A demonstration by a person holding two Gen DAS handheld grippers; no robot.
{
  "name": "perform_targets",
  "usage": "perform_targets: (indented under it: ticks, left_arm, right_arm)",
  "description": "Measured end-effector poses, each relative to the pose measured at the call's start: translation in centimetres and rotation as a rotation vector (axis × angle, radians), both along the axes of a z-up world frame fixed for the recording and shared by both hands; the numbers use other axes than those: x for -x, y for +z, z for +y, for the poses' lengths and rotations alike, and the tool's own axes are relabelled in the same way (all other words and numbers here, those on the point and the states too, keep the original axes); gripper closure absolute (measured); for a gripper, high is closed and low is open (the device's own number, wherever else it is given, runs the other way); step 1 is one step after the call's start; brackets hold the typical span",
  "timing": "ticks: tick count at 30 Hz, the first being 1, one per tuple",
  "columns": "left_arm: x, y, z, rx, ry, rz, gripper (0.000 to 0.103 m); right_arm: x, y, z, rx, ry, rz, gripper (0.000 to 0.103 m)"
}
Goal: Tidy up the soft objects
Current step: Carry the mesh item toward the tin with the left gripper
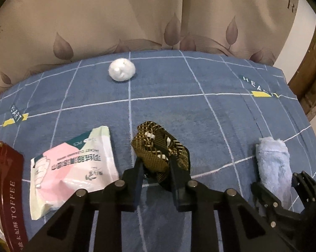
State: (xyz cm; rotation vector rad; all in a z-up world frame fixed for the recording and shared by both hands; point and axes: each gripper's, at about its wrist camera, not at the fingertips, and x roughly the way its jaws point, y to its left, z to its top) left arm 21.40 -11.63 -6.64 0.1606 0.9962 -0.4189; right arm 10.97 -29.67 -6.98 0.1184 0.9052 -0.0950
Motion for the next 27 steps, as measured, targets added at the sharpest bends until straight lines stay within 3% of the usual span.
perform_targets:
  ticks: [14,20,27]
  left_arm:
    - [3.8,3.6,3.3,-0.061,-0.002,-0.113,0.08]
    - [5.5,6.0,7.3,-0.07,0.037,-0.156,0.08]
    - [6.9,9.3,14.6,-0.066,0.149,-0.205,0.08]
  right_arm:
    - [0.0,-0.2,0.0,0.004,0.002,0.001,0.048]
    - [0.0,-0.2,0.0,0.006,0.002,0.001,0.048]
    - [0.0,-0.3,0.0,0.005,0.002,0.0,0.048]
